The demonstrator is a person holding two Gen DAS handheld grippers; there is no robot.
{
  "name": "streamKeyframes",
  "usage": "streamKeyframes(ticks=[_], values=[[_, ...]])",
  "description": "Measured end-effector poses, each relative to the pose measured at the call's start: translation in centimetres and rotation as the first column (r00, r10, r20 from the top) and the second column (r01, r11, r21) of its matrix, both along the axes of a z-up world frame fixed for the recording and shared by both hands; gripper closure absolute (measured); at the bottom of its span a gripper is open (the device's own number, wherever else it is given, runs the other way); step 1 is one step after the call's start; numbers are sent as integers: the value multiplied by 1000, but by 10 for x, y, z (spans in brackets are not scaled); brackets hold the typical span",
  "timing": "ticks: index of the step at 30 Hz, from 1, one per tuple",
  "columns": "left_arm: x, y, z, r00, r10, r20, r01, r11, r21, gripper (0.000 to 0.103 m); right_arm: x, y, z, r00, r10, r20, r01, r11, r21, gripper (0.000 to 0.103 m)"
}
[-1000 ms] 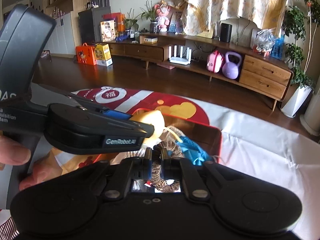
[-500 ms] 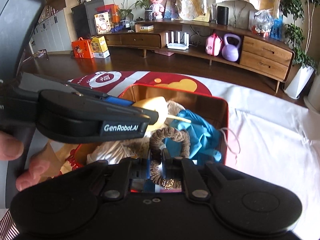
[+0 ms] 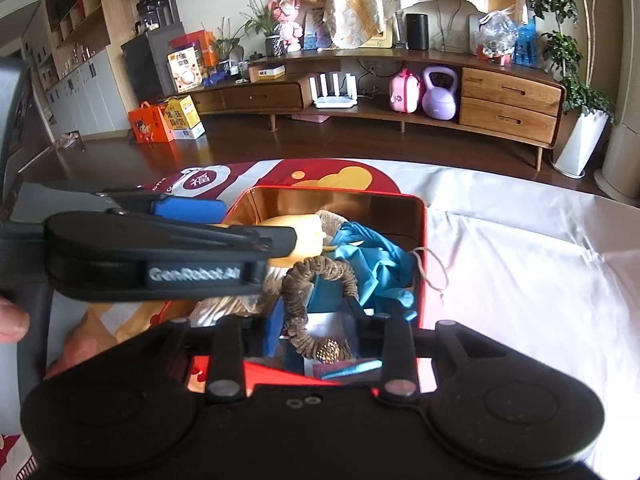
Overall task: Organize soft objects
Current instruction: 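Open left tool to release the yellow toy while right tool releases the hair tie in the box, then withdraw both open tools up and away from the red box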
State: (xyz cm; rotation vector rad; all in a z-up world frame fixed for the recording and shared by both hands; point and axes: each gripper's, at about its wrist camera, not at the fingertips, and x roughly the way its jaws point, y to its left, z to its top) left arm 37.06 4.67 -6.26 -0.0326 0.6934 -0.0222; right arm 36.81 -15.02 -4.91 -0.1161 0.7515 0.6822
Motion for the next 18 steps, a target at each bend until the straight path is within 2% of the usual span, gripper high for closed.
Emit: streamKeyframes(ticks=[6,9,12,15,18], values=[[-21,2,15,1000,10,18,-10,1000,-5,37,-13,-15,17,999,-47,18,47,998,30,61],[-34,2,24,999,18,33,-17,1000,-6,32,-21,-23,24,997,-73,29,72,997,43,58],[-48,3,33,999,15,41,-14,1000,-24,32,-29,-31,30,995,-98,35,96,994,57,54],[-64,1,41,999,11,53,-10,1000,-25,31,-41,-40,37,991,-119,57,115,990,76,47],[-81,-1,48,997,17,74,-15,1000,-26,27,-55,-45,44,986,-128,102,121,990,75,41]])
